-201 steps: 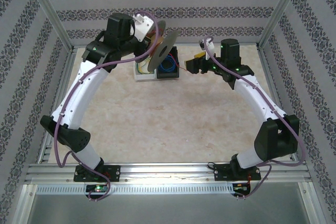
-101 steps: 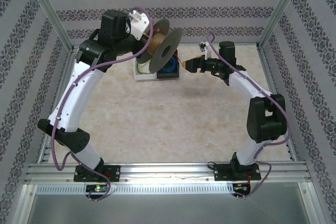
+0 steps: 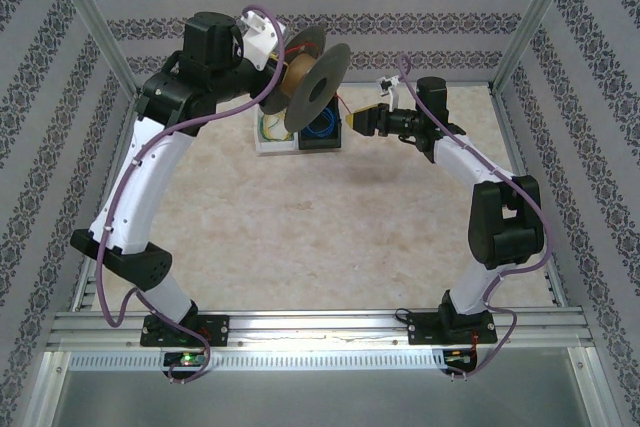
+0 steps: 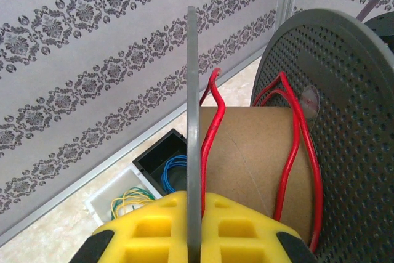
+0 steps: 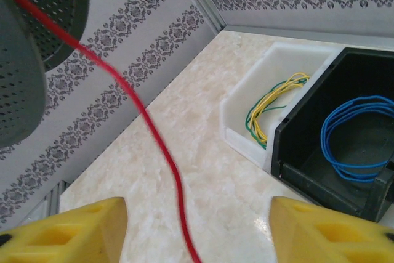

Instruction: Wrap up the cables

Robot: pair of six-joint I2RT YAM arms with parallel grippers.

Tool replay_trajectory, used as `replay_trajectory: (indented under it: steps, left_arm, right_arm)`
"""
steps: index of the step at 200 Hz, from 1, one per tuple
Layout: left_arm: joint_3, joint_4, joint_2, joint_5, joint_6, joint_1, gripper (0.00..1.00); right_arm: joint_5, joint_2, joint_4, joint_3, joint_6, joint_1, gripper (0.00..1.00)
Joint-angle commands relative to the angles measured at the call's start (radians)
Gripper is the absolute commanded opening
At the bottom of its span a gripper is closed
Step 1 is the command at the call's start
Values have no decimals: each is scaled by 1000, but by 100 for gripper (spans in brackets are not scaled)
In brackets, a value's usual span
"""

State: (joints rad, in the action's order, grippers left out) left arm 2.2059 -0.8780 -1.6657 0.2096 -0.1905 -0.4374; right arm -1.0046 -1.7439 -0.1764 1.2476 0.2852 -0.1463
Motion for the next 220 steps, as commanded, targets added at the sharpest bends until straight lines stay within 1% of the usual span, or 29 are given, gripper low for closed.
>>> replay_trajectory:
  steps: [1, 11, 30, 38, 101, 113, 127, 146, 189, 202, 209, 220]
  left_arm:
    - [59, 56, -2, 21, 25, -5, 0]
    - [62, 55, -4, 19, 25, -5, 0]
    - [64, 58, -3, 17, 25, -5, 0]
    - [63, 59, -3, 18, 26, -5, 0]
    - [70, 66, 3, 16, 25, -4, 0]
    - [71, 65, 5, 20, 25, -5, 0]
    - [71, 67, 6, 20, 25, -4, 0]
    - [71, 65, 6, 17, 24, -4, 0]
    - [69, 68, 6, 18, 23, -5, 0]
    - [70, 69, 5, 19, 23, -5, 0]
    - [70, 70, 4, 20, 23, -5, 0]
    - [70, 68, 4, 19, 23, -5, 0]
  right_arm:
    - [-41, -3, -42, -2, 6, 2, 50]
    - [-45, -2, -39, 0, 8, 3, 45]
    - [-47, 1, -35, -3, 6, 2, 45]
    - [-48, 4, -35, -7, 3, 2, 43]
    - [-29, 4, -8, -32, -14, 3, 45]
    - [-28, 3, -8, -37, -15, 1, 45]
    - [-28, 4, -10, -41, -15, 0, 43]
    - [-27, 7, -7, -43, -17, 1, 36]
    - [-23, 15, 5, -46, -25, 2, 11]
    - [-21, 18, 9, -48, -27, 2, 5]
    - [-19, 20, 11, -48, -30, 2, 0]
    - [-19, 22, 16, -50, -33, 2, 0]
